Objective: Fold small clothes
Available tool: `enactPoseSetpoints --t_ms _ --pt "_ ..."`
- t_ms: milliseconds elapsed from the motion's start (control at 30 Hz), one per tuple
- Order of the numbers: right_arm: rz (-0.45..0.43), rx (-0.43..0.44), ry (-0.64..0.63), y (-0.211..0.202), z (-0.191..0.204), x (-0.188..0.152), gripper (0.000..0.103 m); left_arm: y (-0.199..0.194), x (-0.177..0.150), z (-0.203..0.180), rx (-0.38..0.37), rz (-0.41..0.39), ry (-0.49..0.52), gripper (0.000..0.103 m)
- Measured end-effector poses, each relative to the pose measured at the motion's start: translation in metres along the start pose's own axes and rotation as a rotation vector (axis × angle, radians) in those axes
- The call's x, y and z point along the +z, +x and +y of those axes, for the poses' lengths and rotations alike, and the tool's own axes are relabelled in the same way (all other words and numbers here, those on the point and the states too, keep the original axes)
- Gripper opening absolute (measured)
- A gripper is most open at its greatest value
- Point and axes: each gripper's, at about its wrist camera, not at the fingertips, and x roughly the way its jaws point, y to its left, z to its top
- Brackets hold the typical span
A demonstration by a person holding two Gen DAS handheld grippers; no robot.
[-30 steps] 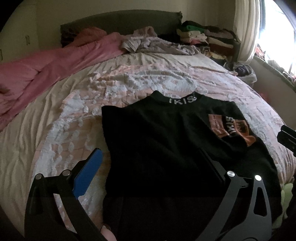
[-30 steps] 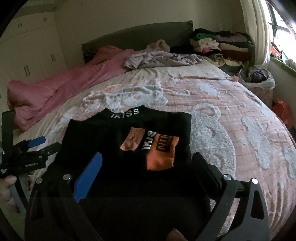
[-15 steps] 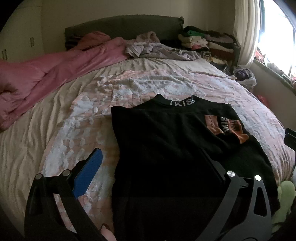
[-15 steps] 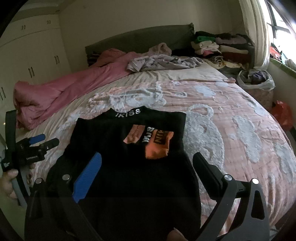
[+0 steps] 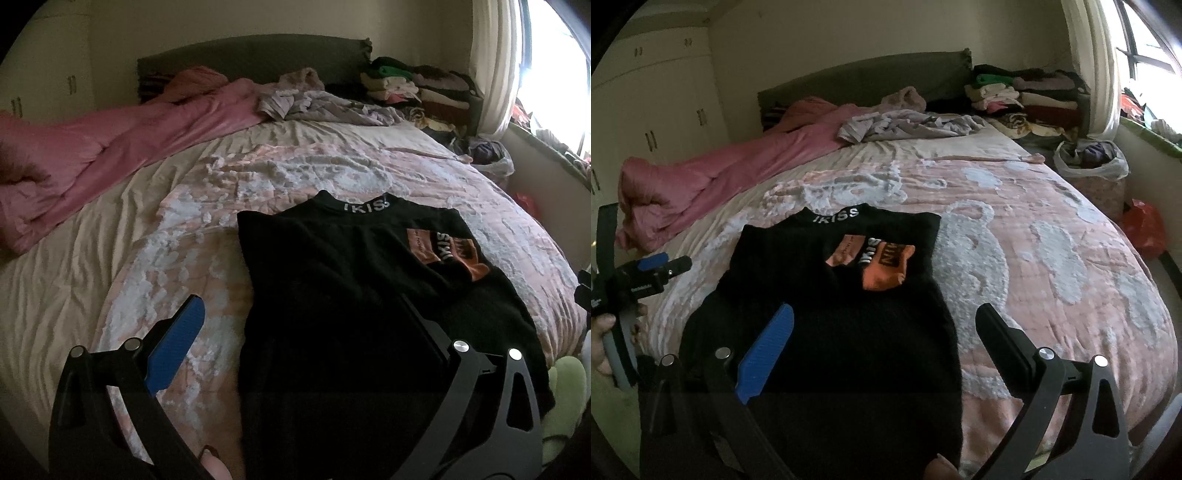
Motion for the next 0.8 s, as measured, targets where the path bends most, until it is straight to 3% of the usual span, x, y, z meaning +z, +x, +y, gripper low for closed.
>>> enactPoseSetpoints --t_ms 800 --pt "0.037 -0.04 0.002 -0.026 -0.015 -0.036 0.098 -0.023 -0.042 0.019 0.033 0.073 -0.019 0.094"
